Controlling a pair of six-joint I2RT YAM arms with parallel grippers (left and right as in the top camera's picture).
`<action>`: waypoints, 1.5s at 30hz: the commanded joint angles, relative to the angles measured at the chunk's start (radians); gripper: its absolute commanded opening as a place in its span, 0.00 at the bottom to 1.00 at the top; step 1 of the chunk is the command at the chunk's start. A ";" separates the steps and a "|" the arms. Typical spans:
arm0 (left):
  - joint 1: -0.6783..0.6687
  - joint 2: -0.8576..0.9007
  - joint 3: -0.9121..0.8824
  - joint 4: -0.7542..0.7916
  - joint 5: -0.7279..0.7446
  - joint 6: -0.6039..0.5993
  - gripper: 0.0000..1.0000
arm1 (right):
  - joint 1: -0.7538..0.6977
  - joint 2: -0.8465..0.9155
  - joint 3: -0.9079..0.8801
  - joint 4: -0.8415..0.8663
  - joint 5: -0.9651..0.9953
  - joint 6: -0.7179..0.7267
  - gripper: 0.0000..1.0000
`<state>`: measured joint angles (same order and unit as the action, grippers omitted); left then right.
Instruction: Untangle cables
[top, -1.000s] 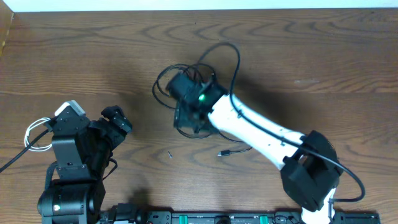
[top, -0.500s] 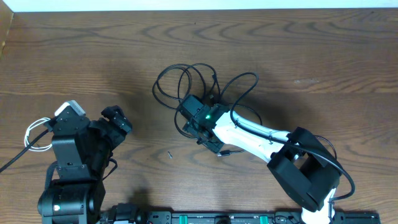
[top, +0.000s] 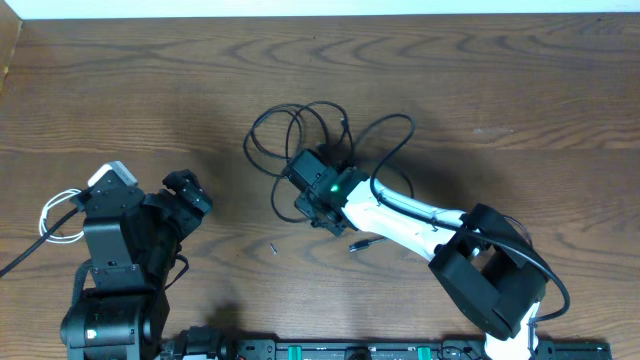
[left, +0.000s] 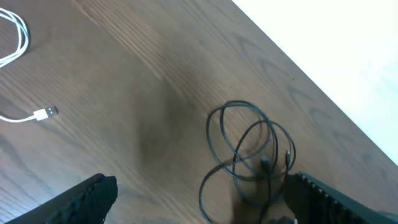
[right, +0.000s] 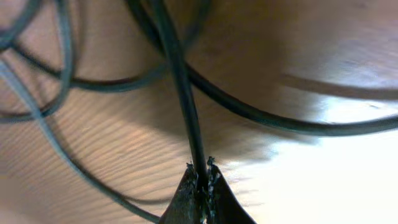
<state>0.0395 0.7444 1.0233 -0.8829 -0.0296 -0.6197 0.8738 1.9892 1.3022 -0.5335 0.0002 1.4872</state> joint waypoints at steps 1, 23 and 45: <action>0.005 -0.001 0.011 0.000 -0.012 0.021 0.91 | 0.011 -0.023 0.007 0.010 0.017 -0.161 0.01; 0.005 -0.001 0.011 0.000 -0.012 0.021 0.91 | 0.025 -0.352 0.021 -0.221 0.129 -0.002 0.02; 0.005 -0.001 0.011 0.000 -0.012 0.021 0.91 | 0.020 -0.048 0.021 0.360 0.243 -0.452 0.08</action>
<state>0.0395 0.7444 1.0233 -0.8825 -0.0296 -0.6197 0.8951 1.8912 1.3159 -0.1886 0.2146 1.0664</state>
